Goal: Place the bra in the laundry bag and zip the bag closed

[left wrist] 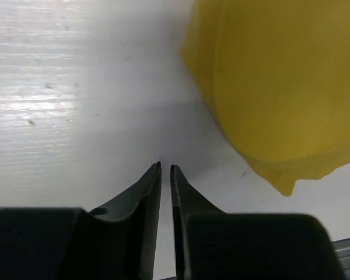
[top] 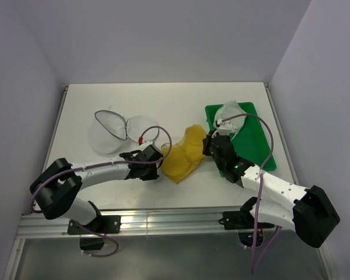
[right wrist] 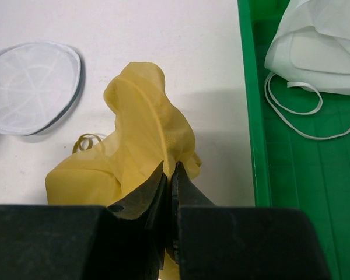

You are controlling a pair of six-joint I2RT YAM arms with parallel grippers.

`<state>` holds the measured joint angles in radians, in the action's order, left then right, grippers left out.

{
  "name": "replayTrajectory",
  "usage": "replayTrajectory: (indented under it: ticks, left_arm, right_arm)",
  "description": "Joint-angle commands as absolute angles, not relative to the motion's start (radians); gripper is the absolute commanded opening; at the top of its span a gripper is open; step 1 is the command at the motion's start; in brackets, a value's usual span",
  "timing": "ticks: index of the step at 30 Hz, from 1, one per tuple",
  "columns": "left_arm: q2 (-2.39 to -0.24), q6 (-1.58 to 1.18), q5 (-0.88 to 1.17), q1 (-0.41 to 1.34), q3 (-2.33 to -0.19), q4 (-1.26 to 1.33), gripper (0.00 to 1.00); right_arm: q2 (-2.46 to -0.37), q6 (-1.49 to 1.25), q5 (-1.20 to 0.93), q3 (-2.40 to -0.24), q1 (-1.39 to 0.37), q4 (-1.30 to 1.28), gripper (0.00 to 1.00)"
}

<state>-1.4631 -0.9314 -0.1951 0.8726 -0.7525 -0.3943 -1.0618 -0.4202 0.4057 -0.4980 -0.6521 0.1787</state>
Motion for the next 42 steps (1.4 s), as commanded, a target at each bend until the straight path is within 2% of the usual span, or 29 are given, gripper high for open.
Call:
replayTrajectory:
  ticks: [1, 11, 21, 30, 34, 37, 38, 42]
  left_arm:
    - [-1.508, -0.977, -0.184, 0.885, -0.798, -0.318, 0.19]
    - [-1.637, -0.996, -0.187, 0.885, -0.836, -0.193, 0.11]
    - [-1.628, -0.962, -0.21, 0.882, -0.88, -0.184, 0.13]
    - [-1.606, -0.939, -0.199, 0.879, -0.873, -0.146, 0.13]
    - [-1.6, -0.93, -0.196, 0.877, -0.874, -0.144, 0.12]
    - [-1.592, -0.923, -0.195, 0.876, -0.867, -0.144, 0.12]
    - [-1.591, -0.922, -0.195, 0.876, -0.864, -0.143, 0.12]
    - [-1.579, -0.916, -0.198, 0.871, -0.858, -0.15, 0.12]
  right_arm:
    - [-1.037, -0.402, 0.459, -0.492, -0.669, 0.23, 0.07]
    - [-1.016, -0.39, 0.446, -0.456, -0.722, 0.284, 0.07]
    - [-1.019, -0.364, 0.508, -0.475, -0.819, 0.29, 0.08]
    - [-1.144, -0.397, 0.535, -0.535, -0.957, 0.307, 0.08]
    - [-1.222, -0.449, 0.535, -0.577, -1.024, 0.319, 0.15]
    - [-1.273, -0.482, 0.516, -0.616, -1.055, 0.319, 0.28]
    - [-1.288, -0.488, 0.508, -0.623, -1.063, 0.318, 0.37]
    - [-1.305, -0.531, 0.518, -0.669, -1.091, 0.26, 0.52]
